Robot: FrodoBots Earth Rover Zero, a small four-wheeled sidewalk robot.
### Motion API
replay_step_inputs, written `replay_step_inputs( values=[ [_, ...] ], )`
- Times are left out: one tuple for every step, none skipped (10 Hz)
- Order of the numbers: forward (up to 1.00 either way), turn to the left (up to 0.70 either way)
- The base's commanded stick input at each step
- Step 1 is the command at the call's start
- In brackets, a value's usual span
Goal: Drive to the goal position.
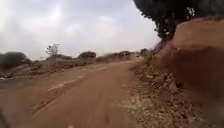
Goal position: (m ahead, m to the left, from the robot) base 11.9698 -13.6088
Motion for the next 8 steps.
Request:
replay_step_inputs(
  values=[
    [0.43,-0.08],
    [0.43,-0.15],
    [0.43,-0.22],
    [0.38,0.00],
    [0.34,0.00],
    [0.19,0.00],
    [0.05,0.00],
    [0.00,0.00]
  ],
)
